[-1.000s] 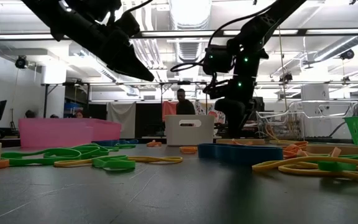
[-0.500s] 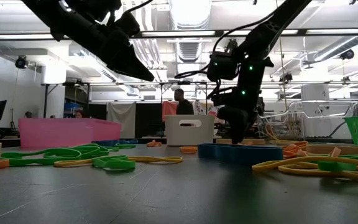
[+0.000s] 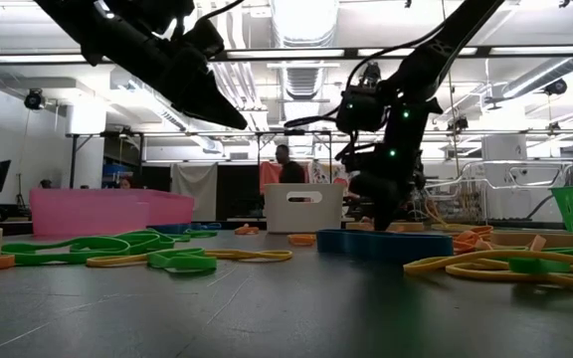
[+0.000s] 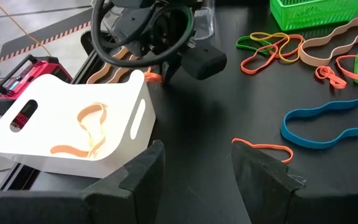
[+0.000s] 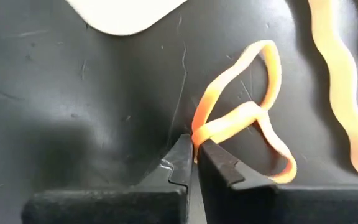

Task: Sort rubber bands into baskets
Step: Put the orange rubber band into the pink bin

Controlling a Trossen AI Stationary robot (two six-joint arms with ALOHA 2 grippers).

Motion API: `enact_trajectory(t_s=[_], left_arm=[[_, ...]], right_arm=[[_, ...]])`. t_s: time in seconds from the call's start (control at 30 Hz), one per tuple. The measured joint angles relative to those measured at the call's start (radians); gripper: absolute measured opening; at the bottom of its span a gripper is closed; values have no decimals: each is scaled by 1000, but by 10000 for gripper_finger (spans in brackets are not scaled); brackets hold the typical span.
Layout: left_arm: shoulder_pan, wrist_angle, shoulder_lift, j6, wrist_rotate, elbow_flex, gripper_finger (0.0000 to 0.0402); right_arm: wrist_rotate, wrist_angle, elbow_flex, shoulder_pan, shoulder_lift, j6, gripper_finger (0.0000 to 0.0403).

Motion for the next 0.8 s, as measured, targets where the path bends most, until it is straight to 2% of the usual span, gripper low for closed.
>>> enact_trajectory(t_s=[0.1, 0.33, 0.7, 0.8], left_arm=[[0, -1, 0, -8, 0, 0, 171], [0, -4, 0, -17, 0, 0, 171], [-3, -6, 0, -70, 13, 0, 171], [-4, -4, 0, -71, 51, 0, 171]], right_arm=[[-29, -23, -1, 2, -39, 5, 10], [-198, -118, -1, 21, -141, 38, 9], [-213, -90, 0, 120, -239, -2, 9], [-271, -89, 0, 129, -260, -47, 9]])
